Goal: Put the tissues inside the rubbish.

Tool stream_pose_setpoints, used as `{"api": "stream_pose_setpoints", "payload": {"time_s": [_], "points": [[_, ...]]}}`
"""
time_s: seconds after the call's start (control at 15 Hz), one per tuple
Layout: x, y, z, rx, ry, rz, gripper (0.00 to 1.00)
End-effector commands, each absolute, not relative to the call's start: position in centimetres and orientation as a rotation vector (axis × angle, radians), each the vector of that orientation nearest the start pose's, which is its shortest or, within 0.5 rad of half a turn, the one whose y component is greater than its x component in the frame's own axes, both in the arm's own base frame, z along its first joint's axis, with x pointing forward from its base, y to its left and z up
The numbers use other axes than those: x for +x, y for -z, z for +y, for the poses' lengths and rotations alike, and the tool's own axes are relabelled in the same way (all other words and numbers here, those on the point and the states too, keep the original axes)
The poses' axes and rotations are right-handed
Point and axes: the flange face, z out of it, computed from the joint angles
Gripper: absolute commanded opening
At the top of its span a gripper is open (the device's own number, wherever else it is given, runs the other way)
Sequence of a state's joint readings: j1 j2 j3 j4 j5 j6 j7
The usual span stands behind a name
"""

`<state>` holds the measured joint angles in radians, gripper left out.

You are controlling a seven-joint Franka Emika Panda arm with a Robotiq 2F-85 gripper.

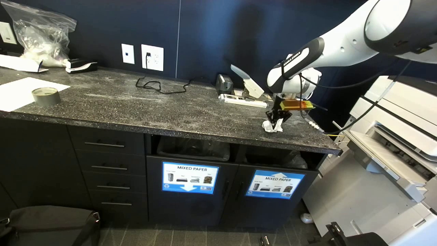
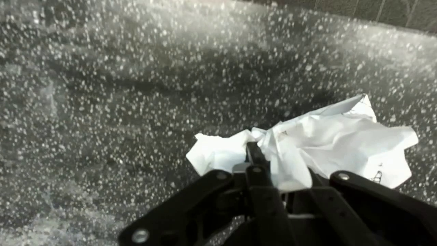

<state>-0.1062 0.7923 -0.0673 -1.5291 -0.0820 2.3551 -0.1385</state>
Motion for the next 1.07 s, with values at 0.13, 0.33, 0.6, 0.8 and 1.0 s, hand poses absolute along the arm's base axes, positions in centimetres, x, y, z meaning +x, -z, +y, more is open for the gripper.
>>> {"api": "stream_pose_setpoints", "payload": {"time_s": [0.13, 0.33, 0.6, 0.8, 1.0], "points": [[63.2, -18.7, -10.7, -3.256, 0.020, -0.005, 0.11], [60.0, -18.5, -10.5, -3.253, 0.093, 0.038, 0.11], [55.3, -18.3, -10.5, -3.251, 0.312, 0.081, 0.11], [50.7, -17.5, -10.2, -3.236, 0.424, 0.106, 0.11], [46.3, -15.7, -9.9, -3.213, 0.534, 0.111, 0.12]]}}
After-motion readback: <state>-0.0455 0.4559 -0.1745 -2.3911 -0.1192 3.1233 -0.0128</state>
